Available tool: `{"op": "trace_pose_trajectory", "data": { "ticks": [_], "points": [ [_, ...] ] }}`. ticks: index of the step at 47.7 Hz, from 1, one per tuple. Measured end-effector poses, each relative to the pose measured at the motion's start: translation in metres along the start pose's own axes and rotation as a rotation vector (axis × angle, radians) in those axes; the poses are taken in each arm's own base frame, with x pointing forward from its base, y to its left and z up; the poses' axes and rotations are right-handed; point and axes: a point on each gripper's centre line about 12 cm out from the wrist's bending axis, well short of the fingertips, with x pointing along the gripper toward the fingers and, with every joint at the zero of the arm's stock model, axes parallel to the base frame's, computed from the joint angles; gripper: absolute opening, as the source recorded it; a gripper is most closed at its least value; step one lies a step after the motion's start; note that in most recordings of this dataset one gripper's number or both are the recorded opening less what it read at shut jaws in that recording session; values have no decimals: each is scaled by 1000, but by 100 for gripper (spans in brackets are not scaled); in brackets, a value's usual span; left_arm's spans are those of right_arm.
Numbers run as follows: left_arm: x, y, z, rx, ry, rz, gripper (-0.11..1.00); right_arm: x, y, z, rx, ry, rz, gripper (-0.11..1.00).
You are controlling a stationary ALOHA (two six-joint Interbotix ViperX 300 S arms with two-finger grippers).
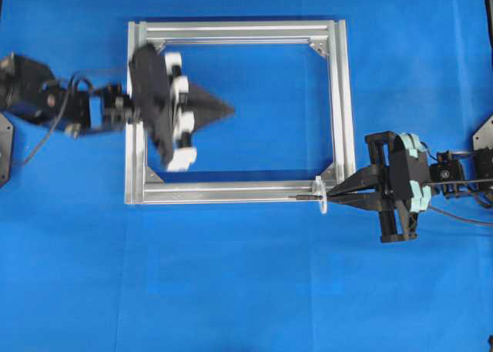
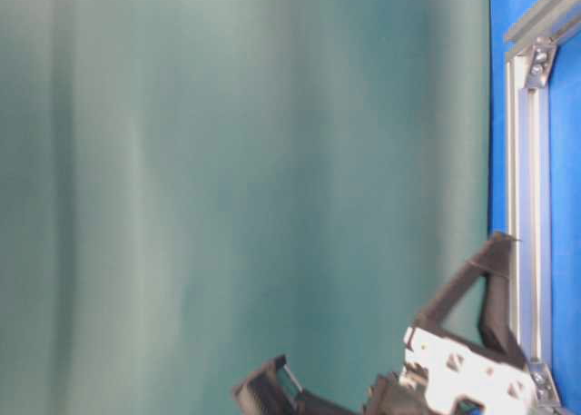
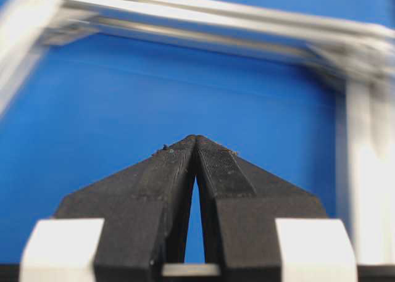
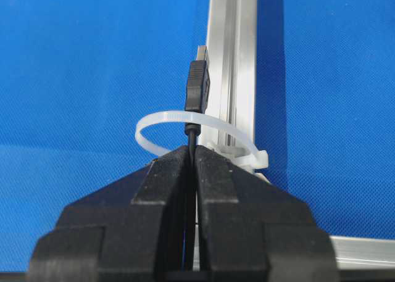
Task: Insert the wire through the string loop located on the right side.
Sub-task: 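Push the USB plug through the white loop with the right gripper, then move the open left gripper to the plug emerging from the loop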
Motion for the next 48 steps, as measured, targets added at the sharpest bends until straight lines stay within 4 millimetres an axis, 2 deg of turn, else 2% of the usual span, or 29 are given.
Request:
{"op": "trace_pose_trajectory", "data": {
  "ticks": [10, 14, 18, 32, 37, 48],
  "points": [
    [-13, -59, -8, 41, 18, -161, 0, 0, 0, -1, 0, 3, 0, -3],
    [-17, -73, -11, 50, 22, -199, 0, 0, 0, 0, 0, 2, 0, -3],
    [-19, -79, -12, 42, 27, -216, 0, 0, 0, 0, 0, 2, 0, -3],
    [-14, -82, -7, 33, 28, -220, 0, 0, 0, 0, 0, 2, 0, -3],
    [-5, -86, -1, 30, 30, -222, 0, 0, 0, 0, 0, 2, 0, -3],
    [34, -101, 19, 44, 48, -227, 0, 0, 0, 0, 0, 0, 0, -3]
  ]
}}
